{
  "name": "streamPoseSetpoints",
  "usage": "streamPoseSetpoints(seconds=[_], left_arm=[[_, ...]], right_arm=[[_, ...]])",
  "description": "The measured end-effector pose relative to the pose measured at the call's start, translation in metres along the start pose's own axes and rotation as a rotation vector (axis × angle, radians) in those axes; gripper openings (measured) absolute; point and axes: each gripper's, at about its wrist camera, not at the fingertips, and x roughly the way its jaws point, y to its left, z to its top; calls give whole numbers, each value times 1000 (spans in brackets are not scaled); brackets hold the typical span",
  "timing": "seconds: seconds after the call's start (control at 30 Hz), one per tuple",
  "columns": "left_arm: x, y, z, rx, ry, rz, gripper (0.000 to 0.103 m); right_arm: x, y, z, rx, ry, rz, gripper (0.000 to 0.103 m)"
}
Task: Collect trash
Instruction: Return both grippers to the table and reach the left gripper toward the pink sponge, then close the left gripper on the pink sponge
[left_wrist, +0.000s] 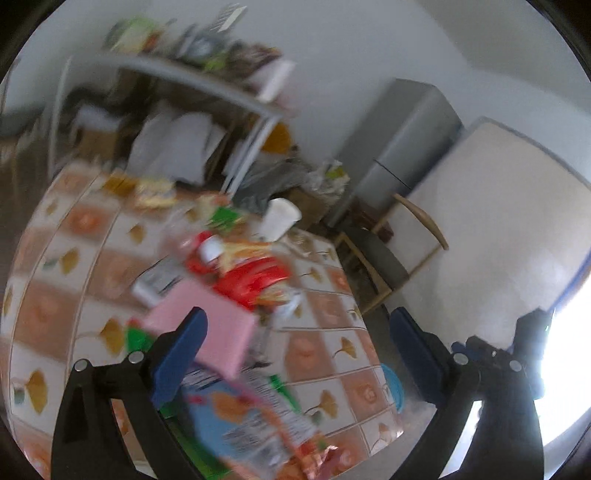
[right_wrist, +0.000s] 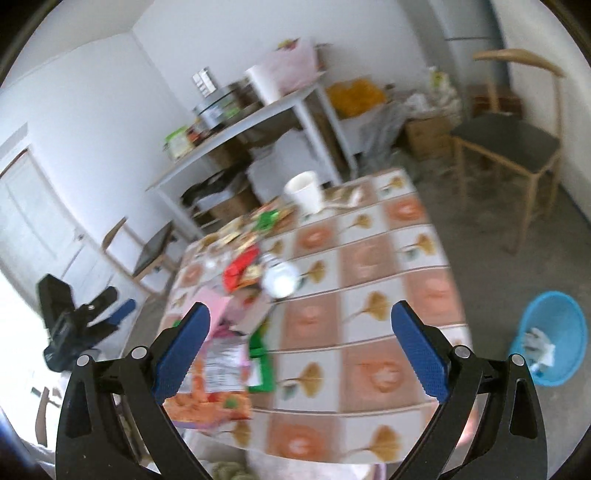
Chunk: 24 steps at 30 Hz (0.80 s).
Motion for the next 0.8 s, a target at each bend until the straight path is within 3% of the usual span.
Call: streamPoseSetpoints(seconds=[0.17, 0.33, 0.63, 0.8], left_arm=[[1, 47, -1, -130, 57, -95, 96], [19, 84, 13, -182, 92, -114, 90], [85, 164, 40, -357, 324, -240, 86], [109, 177, 43, -352, 420, -258, 78]], right_arm=[[38, 32, 2, -23, 68, 47, 94], [64, 51, 6, -25, 119, 70, 94], [100, 71, 15, -33, 193, 78, 94], [116, 72, 18, -27, 221, 66, 94]])
